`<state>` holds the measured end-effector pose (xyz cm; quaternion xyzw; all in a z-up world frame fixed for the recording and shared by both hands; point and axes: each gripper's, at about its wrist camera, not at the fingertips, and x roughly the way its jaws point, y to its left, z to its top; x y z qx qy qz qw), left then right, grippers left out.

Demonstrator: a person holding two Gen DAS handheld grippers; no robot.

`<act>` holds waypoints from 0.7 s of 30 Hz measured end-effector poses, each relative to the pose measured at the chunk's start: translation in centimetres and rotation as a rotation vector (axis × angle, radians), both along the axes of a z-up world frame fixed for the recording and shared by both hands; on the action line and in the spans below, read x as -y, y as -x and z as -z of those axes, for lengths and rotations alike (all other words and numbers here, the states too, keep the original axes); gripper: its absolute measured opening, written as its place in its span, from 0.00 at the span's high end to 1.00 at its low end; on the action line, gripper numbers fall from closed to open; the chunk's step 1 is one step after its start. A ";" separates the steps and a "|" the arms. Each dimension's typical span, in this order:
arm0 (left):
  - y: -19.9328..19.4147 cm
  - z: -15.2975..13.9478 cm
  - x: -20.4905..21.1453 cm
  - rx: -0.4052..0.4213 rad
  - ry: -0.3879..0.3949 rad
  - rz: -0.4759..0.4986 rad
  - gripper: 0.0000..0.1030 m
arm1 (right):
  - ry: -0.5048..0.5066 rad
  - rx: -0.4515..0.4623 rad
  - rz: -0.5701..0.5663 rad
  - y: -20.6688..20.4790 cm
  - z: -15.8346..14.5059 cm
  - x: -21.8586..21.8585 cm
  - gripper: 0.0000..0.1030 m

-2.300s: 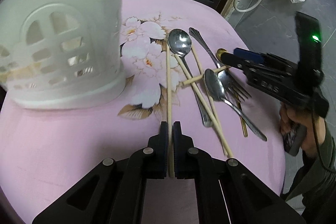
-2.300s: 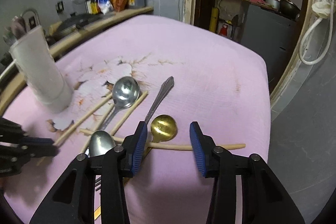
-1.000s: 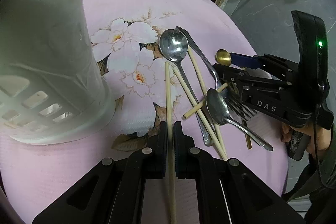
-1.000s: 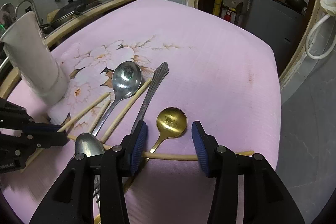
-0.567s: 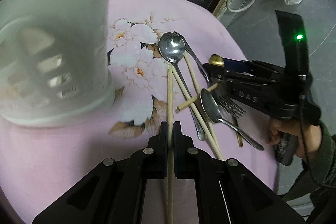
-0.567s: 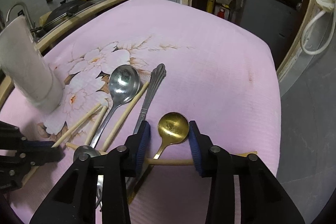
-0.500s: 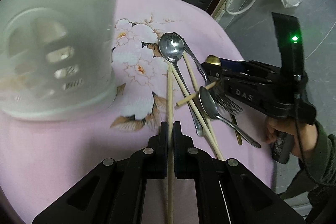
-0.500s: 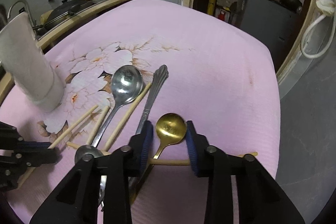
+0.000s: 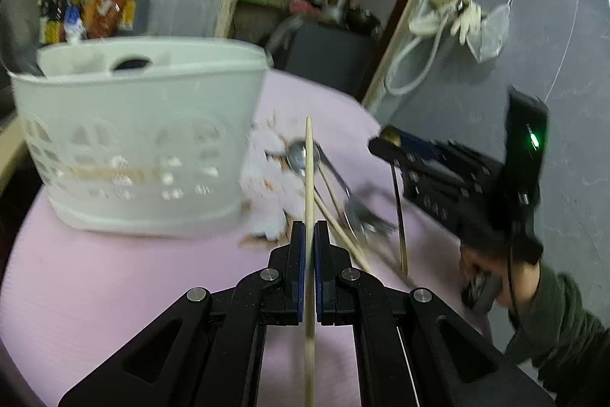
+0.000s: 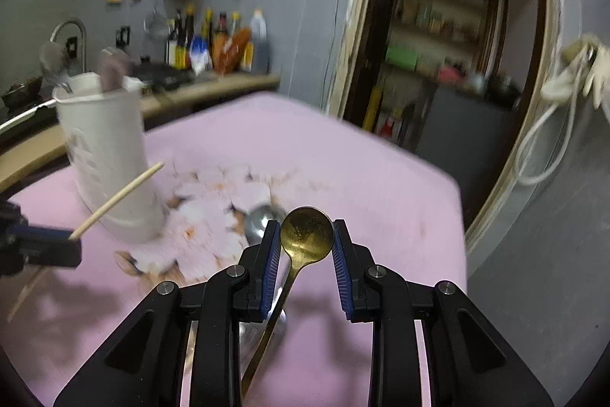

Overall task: Organize utensils
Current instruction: 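Lift the gold spoon with the right gripper while the left gripper carries the chopstick to the caddy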

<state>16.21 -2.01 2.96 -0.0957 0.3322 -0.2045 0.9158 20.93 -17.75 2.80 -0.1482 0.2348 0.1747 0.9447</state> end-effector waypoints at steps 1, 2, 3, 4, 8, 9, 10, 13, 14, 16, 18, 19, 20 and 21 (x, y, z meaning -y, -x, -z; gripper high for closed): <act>0.2 -0.2 -0.3 0.021 0.010 -0.014 0.98 | -0.005 0.034 -0.003 0.5 -0.2 -0.1 0.77; 0.4 -0.5 -0.4 0.037 0.019 -0.023 0.98 | -0.006 0.071 -0.004 1.0 -0.5 -0.4 0.77; 0.4 -0.7 -1.0 0.051 0.027 -0.029 0.98 | -0.009 0.101 -0.006 1.4 -0.7 -0.7 0.77; 0.5 -1.0 -1.2 0.065 0.032 -0.035 0.98 | -0.016 0.130 -0.010 1.8 -0.9 -0.9 0.77; 1.3 -2.2 -1.5 0.154 0.034 -0.060 0.98 | -0.042 0.216 -0.030 3.0 -1.8 -1.8 0.77; 1.4 -2.5 -1.6 0.167 0.037 -0.066 0.98 | -0.047 0.235 -0.035 3.2 -2.1 -2.0 0.77; 1.5 -2.9 -1.8 0.178 0.045 -0.069 0.98 | -0.052 0.251 -0.039 3.4 -2.4 -2.0 0.77; 1.5 -3.7 -2.2 0.198 0.059 -0.086 0.98 | -0.062 0.290 -0.047 3.9 -3.4 -2.4 0.77; 1.4 -3.9 -2.3 0.200 0.064 -0.090 0.98 | -0.066 0.298 -0.049 4.0 -3.6 -2.4 0.77; 1.4 -4.1 -2.8 0.206 0.071 -0.100 0.98 | -0.069 0.312 -0.052 4.2 -4.0 -2.6 0.77; 1.5 -4.5 -3.4 0.217 0.079 -0.115 0.98 | -0.075 0.328 -0.054 4.3 -4.5 -2.6 0.77; 1.6 -4.7 -3.7 0.223 0.084 -0.119 0.98 | -0.079 0.331 -0.055 4.4 -4.7 -2.5 0.77; 1.7 -4.9 -4.0 0.234 0.091 -0.125 0.98 | -0.086 0.338 -0.055 4.4 -5.0 -2.5 0.77; 1.8 -5.1 -4.2 0.241 0.094 -0.129 0.98 | -0.091 0.342 -0.055 4.6 -5.2 -2.5 0.77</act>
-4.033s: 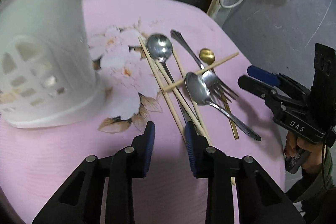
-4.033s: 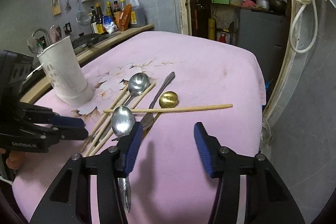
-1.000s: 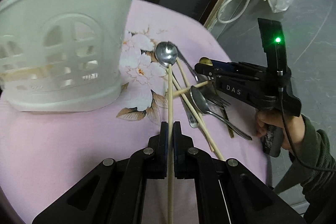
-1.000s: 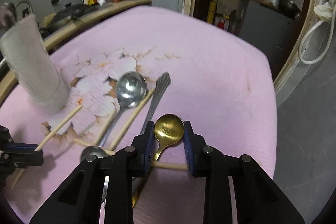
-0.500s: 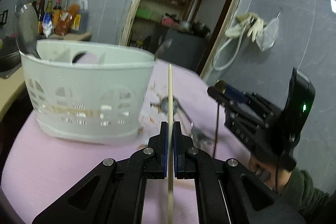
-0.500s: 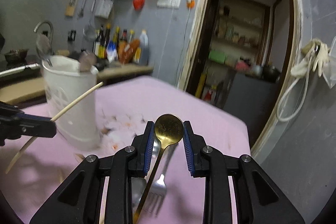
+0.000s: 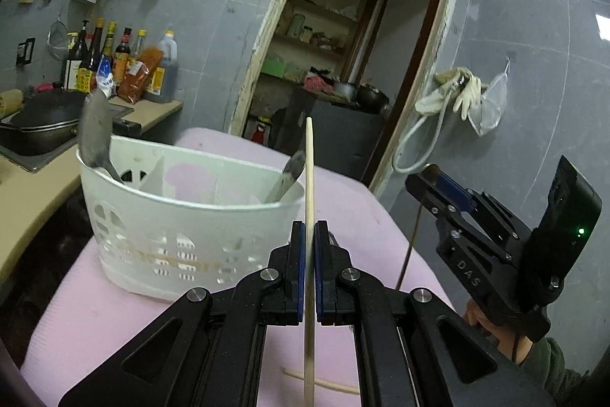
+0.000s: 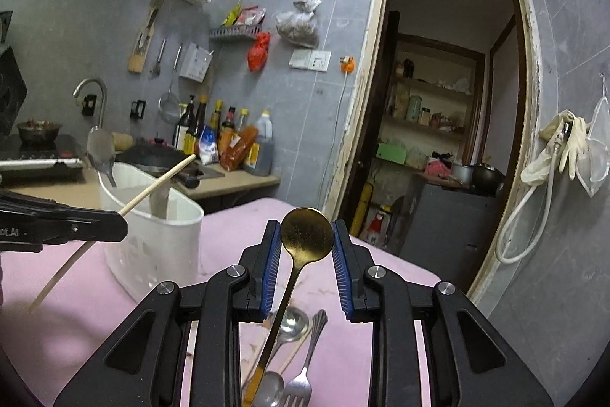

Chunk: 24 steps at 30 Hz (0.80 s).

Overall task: Organize utensils
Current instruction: 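Lift the gold spoon with the right gripper while the left gripper carries the chopstick to the caddy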

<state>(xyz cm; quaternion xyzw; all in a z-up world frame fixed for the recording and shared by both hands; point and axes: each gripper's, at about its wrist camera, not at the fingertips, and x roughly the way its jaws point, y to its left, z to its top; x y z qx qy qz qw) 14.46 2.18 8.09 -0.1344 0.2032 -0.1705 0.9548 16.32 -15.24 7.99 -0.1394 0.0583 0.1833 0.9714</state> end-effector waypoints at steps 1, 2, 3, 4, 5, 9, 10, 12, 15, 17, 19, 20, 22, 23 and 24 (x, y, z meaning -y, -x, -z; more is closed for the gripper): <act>0.0 -0.3 -0.2 0.007 0.002 -0.004 0.98 | -0.009 0.007 -0.002 0.0 -0.5 0.0 0.77; 0.0 -0.5 -0.4 0.014 0.005 -0.006 0.98 | -0.015 0.012 -0.004 0.3 -0.7 0.1 0.77; 0.0 -0.7 -0.7 0.022 0.015 -0.004 0.98 | -0.022 0.017 -0.008 0.3 -1.0 0.1 0.77; 0.0 -0.9 -0.9 0.029 0.027 -0.002 0.98 | -0.031 0.021 -0.013 0.4 -1.3 0.1 0.77; 0.0 -1.2 -1.2 0.036 0.037 0.000 0.98 | -0.042 0.026 -0.019 0.5 -1.7 0.1 0.77; -0.6 -2.5 -2.9 0.065 0.074 -0.008 0.98 | -0.076 0.055 -0.048 0.7 -3.5 -0.2 0.77; -0.7 -3.0 -3.4 0.076 0.088 -0.015 0.98 | -0.084 0.059 -0.056 0.7 -3.8 -0.3 0.77; -1.0 -3.9 -4.7 0.097 0.109 -0.038 0.98 | -0.113 0.068 -0.079 0.6 -4.7 -0.5 0.77; -1.6 -5.6 -7.0 0.145 0.142 -0.079 0.98 | -0.157 0.086 -0.120 0.3 -6.0 -1.2 0.77; -2.0 -6.6 -8.6 0.181 0.149 -0.120 0.98 | -0.180 0.098 -0.146 0.0 -6.7 -1.8 0.77; -2.4 -7.5 -10.2 0.217 0.158 -0.152 0.98 | -0.202 0.108 -0.170 -0.4 -7.4 -2.6 0.77; -2.7 -7.9 -11.0 0.233 0.159 -0.170 0.98 | -0.212 0.115 -0.183 -0.6 -7.6 -3.1 0.77; -3.1 -8.5 -12.6 0.275 0.168 -0.206 0.98 | -0.227 0.129 -0.202 -1.0 -8.0 -4.1 0.77; -3.3 -8.6 -13.3 0.294 0.174 -0.223 0.98 | -0.231 0.134 -0.207 -1.2 -8.0 -4.5 0.77; -3.4 -8.7 -14.0 0.310 0.179 -0.238 0.98 | -0.235 0.142 -0.211 -1.3 -8.0 -4.9 0.77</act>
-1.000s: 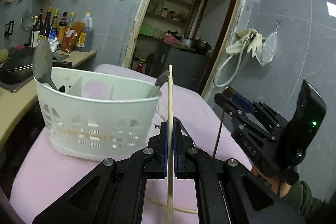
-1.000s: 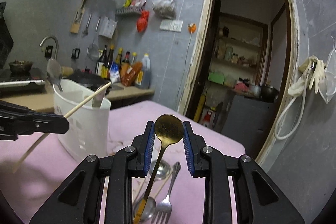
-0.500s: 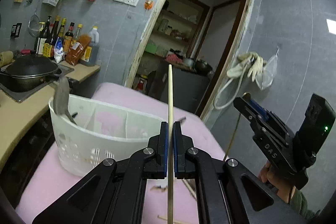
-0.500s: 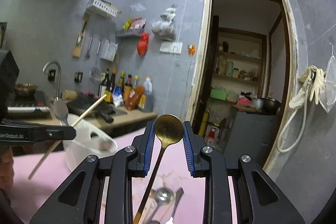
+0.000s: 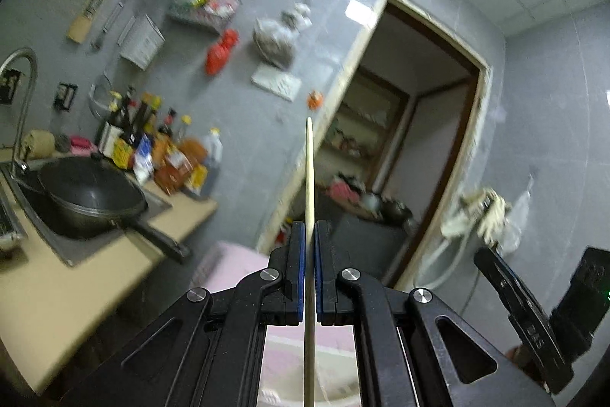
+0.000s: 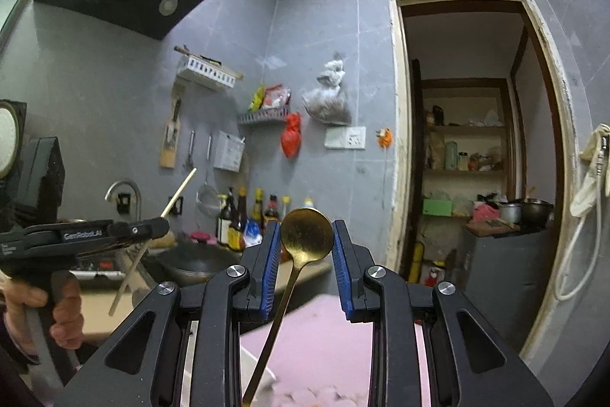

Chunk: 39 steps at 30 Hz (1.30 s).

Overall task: Organize utensils
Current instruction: 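Lift the gold spoon with the right gripper while the left gripper carries the chopstick to the caddy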

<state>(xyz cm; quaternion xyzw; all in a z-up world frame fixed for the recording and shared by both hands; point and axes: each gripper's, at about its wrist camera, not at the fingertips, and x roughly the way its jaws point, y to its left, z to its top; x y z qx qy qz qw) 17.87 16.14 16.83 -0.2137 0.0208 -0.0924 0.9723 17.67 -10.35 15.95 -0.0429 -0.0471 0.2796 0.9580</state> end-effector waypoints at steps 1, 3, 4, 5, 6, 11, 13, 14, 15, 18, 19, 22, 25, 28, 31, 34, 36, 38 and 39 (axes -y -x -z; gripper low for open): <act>-0.2 -0.1 -0.7 0.017 0.006 -0.018 0.98 | -0.004 0.006 -0.003 -0.2 0.0 -0.4 0.77; -0.7 0.0 -1.7 0.033 0.010 -0.051 0.98 | -0.013 0.007 -0.010 -0.8 0.4 -1.2 0.77; -0.9 0.2 -2.3 0.040 0.017 -0.063 0.98 | -0.017 0.005 -0.011 -1.0 0.6 -1.5 0.77; -1.3 0.4 -3.0 0.047 0.030 -0.075 0.98 | -0.020 0.002 -0.009 -1.3 0.9 -1.8 0.77; -1.4 0.6 -3.5 0.051 0.040 -0.078 0.98 | -0.021 0.000 -0.006 -1.5 1.2 -2.0 0.77; -3.0 1.7 -5.6 0.062 0.083 -0.107 0.98 | -0.019 -0.020 0.011 -2.7 2.9 -2.9 0.77; -3.5 2.2 -5.9 0.062 0.094 -0.111 0.98 | -0.023 -0.024 0.014 -3.0 3.4 -3.0 0.77; -3.8 2.6 -6.0 0.061 0.103 -0.115 0.98 | -0.025 -0.024 0.016 -3.2 3.7 -3.1 0.77; -3.9 3.0 -5.9 0.060 0.107 -0.117 0.98 | -0.023 -0.023 0.019 -3.2 3.9 -3.3 0.77; -4.1 4.1 -5.5 0.070 0.104 -0.142 0.98 | -0.009 -0.007 0.027 -3.3 4.4 -3.8 0.77; -4.2 4.5 -5.3 0.072 0.103 -0.151 0.98 | -0.003 -0.001 0.029 -3.2 4.6 -3.9 0.77; -4.4 5.2 -4.9 0.073 0.094 -0.173 0.98 | 0.012 0.006 0.025 -3.1 5.2 -4.3 0.77; -4.4 6.0 -4.3 0.080 0.078 -0.204 0.98 | 0.025 0.008 0.019 -3.1 5.7 -4.6 0.77; -4.4 6.5 -3.6 0.078 0.047 -0.215 0.97 | 0.046 0.006 0.014 -3.0 6.4 -4.9 0.77; -3.9 6.7 -2.7 0.092 0.008 -0.214 0.97 | 0.068 0.001 0.010 -3.3 6.7 -5.3 0.76; -3.5 6.8 -2.1 0.099 -0.016 -0.204 0.97 | 0.083 -0.016 0.002 -3.6 7.1 -5.4 0.76; -3.3 6.9 -1.7 0.091 -0.032 -0.190 0.97 | 0.086 -0.026 -0.003 -3.8 7.3 -5.5 0.76; -3.1 7.0 -1.6 0.079 -0.042 -0.176 0.97 | 0.091 -0.037 -0.010 -3.9 7.4 -5.5 0.76; -3.0 7.0 -1.5 0.069 -0.048 -0.168 0.97 | 0.093 -0.043 -0.015 -4.0 7.5 -5.4 0.76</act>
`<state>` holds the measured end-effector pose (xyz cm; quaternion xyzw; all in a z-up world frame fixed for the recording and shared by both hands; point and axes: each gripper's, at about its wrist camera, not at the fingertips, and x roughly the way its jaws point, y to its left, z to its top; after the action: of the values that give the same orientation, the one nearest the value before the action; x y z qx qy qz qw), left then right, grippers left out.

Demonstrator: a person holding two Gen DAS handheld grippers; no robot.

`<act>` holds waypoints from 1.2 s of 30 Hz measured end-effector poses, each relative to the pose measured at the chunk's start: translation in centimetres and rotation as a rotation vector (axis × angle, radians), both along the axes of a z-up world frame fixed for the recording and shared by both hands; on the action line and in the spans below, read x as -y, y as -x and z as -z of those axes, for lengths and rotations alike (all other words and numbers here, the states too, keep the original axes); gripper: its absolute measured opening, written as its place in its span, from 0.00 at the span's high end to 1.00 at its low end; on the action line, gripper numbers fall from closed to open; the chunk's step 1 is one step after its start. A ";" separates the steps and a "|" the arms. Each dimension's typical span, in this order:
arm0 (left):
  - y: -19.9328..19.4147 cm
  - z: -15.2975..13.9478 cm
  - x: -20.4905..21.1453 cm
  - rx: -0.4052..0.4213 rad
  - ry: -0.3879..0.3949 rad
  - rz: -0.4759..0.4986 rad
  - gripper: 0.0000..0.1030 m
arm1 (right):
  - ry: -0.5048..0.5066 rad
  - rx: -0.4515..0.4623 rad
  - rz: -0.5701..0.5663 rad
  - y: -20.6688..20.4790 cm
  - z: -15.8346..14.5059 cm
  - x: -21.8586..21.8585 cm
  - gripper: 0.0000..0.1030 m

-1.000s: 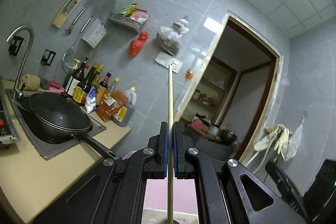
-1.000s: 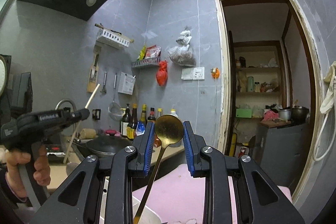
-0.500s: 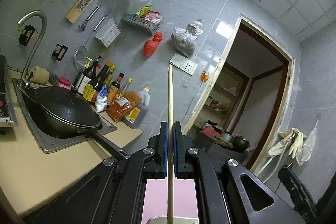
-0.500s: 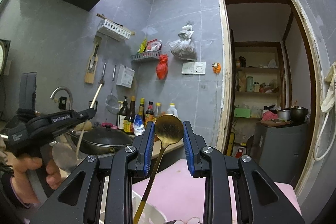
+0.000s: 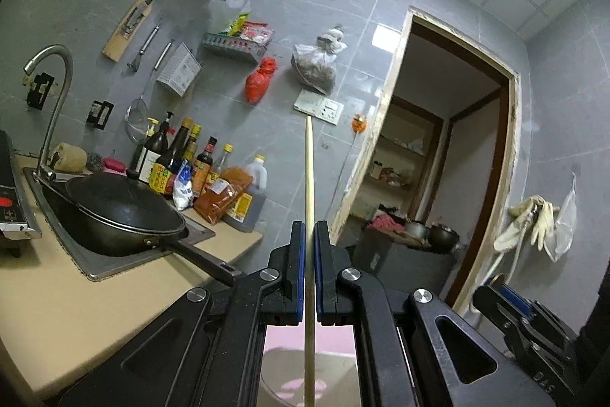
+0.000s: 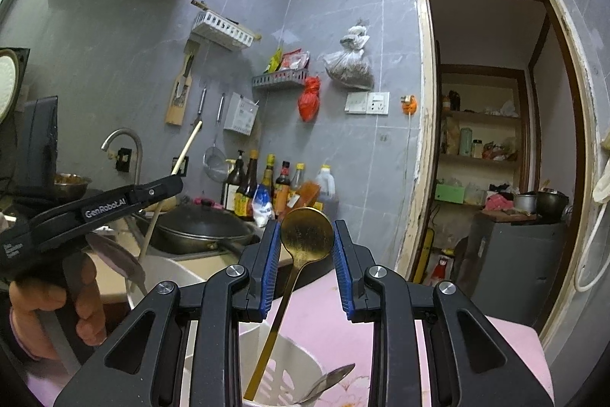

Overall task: Organize utensils
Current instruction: 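Lift the gold spoon with the right gripper while the left gripper carries the chopstick to the caddy, then open both grippers to drop the gold spoon and chopstick into the caddy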

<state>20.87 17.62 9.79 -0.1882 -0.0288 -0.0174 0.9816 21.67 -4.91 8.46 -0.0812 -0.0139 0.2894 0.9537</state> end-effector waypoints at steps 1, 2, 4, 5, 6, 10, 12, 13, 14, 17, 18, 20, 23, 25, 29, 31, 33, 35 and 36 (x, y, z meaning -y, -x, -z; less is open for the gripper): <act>0.0 0.0 0.0 -0.014 -0.005 0.008 0.97 | 0.002 -0.004 -0.002 0.0 0.1 0.0 0.76; 0.1 0.1 0.0 -0.029 -0.007 0.016 0.97 | 0.005 -0.009 -0.007 -0.1 0.1 0.0 0.75; 0.2 0.2 0.1 -0.054 -0.011 0.043 0.95 | 0.011 -0.021 -0.018 0.0 0.3 0.0 0.75; 0.2 0.3 0.3 -0.069 -0.020 0.055 0.93 | 0.011 -0.025 -0.023 0.0 0.4 0.0 0.75; 0.3 0.4 0.3 -0.079 -0.023 0.065 0.91 | 0.012 -0.032 -0.028 0.0 0.4 0.1 0.71; 0.9 0.8 0.5 -0.112 -0.015 0.102 0.71 | 0.008 -0.044 -0.040 0.1 0.4 0.3 0.69; 1.3 0.4 0.5 -0.117 -0.004 0.106 0.68 | 0.002 -0.049 -0.044 0.3 0.2 0.4 0.67; 1.5 0.1 0.5 -0.121 0.003 0.108 0.64 | -0.002 -0.050 -0.044 0.4 0.1 0.4 0.65; 1.7 -0.4 0.6 -0.126 0.000 0.098 0.60 | -0.010 -0.051 -0.043 0.5 -0.1 0.6 0.61; 2.2 -2.0 1.4 -0.154 -0.026 0.083 0.46 | -0.040 -0.052 -0.032 0.9 -1.0 1.4 0.49; 2.3 -2.5 1.8 -0.165 -0.044 0.081 0.44 | -0.048 -0.051 -0.027 1.1 -1.4 1.6 0.45; 2.6 -3.3 2.9 -0.192 -0.092 0.079 0.32 | -0.065 -0.051 -0.012 1.5 -2.1 2.5 0.35; 3.5 -4.2 5.0 -0.209 -0.166 0.061 0.22 | -0.090 -0.062 0.010 2.0 -2.9 3.9 0.24; 4.3 -4.4 6.5 -0.209 -0.210 0.042 0.15 | -0.098 -0.067 0.029 2.5 -3.3 5.0 0.18; 5.4 -4.1 8.6 -0.198 -0.236 0.039 0.08 | -0.112 -0.063 0.067 3.7 -3.7 7.1 0.00; 5.9 -3.7 9.5 -0.198 -0.236 0.046 0.07 | -0.116 -0.056 0.091 4.4 -3.7 8.2 0.00; 6.4 -3.4 10.4 -0.204 -0.239 0.056 0.07 | -0.117 -0.053 0.118 5.0 -3.8 9.3 0.00; 7.0 -3.0 11.3 -0.206 -0.246 0.062 0.06 | -0.120 -0.054 0.142 5.6 -3.6 10.6 0.00; 7.3 -2.8 11.7 -0.210 -0.250 0.063 0.06 | -0.119 -0.054 0.154 5.8 -3.5 11.1 0.00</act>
<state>13.53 5.90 12.61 -0.0663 0.0821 -0.0317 0.9939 15.87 -16.06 11.99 -0.0174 0.0010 0.2162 0.9762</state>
